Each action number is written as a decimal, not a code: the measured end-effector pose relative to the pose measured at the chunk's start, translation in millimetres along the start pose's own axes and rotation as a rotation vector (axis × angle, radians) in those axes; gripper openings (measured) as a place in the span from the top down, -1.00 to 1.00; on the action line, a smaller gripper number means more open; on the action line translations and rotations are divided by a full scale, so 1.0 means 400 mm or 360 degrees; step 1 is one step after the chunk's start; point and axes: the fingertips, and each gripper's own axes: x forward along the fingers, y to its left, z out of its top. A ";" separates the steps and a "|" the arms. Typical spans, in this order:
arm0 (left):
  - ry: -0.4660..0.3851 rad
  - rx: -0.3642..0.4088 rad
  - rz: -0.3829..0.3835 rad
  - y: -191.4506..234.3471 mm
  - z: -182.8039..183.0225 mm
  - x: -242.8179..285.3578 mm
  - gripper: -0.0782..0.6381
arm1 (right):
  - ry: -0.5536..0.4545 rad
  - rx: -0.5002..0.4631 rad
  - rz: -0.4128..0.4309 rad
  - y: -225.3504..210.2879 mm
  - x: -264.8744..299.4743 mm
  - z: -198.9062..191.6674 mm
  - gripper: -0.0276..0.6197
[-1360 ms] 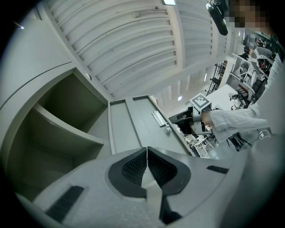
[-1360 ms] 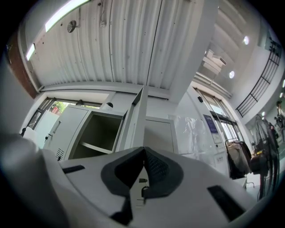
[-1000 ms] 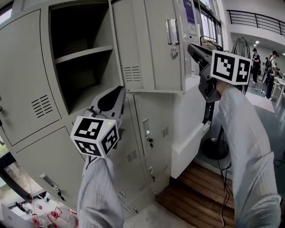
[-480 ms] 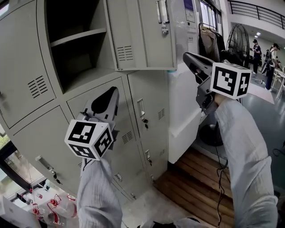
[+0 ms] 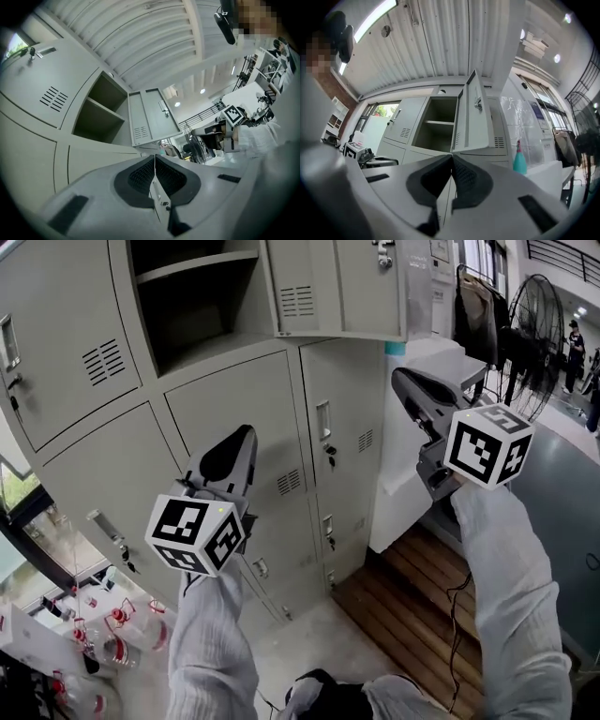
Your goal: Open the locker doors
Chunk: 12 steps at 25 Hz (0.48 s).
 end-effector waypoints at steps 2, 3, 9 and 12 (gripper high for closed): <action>0.0028 -0.0015 0.0035 0.004 -0.025 -0.031 0.75 | -0.0005 0.0022 0.0039 0.029 0.005 -0.030 0.91; 0.0041 -0.0021 0.0053 0.005 -0.038 -0.047 0.75 | -0.0010 0.0029 0.0060 0.045 0.007 -0.045 0.91; 0.0117 -0.0063 0.0164 0.006 -0.115 -0.154 0.75 | -0.0004 -0.0050 0.0202 0.161 0.001 -0.157 0.91; 0.0147 -0.0098 0.0212 0.008 -0.154 -0.204 0.75 | 0.0048 -0.0020 0.0306 0.230 -0.008 -0.227 0.91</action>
